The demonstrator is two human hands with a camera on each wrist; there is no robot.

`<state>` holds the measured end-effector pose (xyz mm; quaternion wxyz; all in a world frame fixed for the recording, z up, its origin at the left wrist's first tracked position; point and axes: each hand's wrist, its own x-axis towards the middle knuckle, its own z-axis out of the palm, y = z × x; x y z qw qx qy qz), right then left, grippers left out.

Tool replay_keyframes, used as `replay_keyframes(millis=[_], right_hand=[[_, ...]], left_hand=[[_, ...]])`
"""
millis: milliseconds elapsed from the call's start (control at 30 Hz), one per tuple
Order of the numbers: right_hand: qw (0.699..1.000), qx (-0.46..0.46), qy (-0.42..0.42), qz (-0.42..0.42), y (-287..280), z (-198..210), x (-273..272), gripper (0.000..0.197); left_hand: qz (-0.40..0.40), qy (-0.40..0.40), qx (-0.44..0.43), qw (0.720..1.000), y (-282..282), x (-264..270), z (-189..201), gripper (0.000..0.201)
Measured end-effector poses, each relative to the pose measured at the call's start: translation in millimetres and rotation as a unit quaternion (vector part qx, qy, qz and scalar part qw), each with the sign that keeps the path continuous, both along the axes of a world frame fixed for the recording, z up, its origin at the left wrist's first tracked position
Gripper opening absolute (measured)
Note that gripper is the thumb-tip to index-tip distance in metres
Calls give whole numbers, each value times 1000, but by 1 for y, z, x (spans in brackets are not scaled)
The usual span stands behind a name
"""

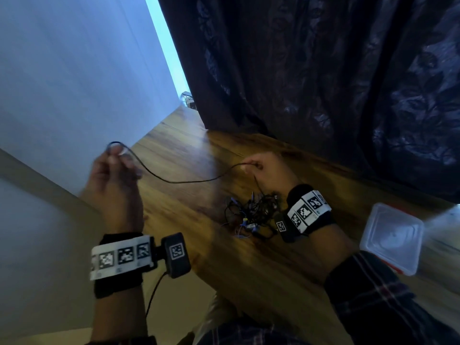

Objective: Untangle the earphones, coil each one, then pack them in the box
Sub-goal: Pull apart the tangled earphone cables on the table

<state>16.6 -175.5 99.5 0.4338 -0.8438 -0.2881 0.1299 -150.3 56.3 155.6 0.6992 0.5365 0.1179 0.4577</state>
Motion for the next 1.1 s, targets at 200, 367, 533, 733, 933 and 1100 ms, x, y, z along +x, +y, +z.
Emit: replay_keyframes(millis=[200,367,533,733,933,1100], right_hand=[[979,93,-154,99,31,82,-11,17],[970,53,-211,109,35,94,-8,16],[986,6,-155,60,22,39,5,13],[998,-68,-9,-17,-2,-32,15,16],[996,-70,-20,-49,-5,-32,17,22],[983,47,-145,-100,0,12,18,26]], left_hand=[[-92,187,231,950,-63,31,-5,29],[-98,208,251,940,-71,35,-3,20],[-105,130,184,969,-57,25,6,33],[-8,-10,93,996,-20,6,34,36],[47,16,62,997,-3,0,26,26],[55,84,78,992,-6,5,6,28]])
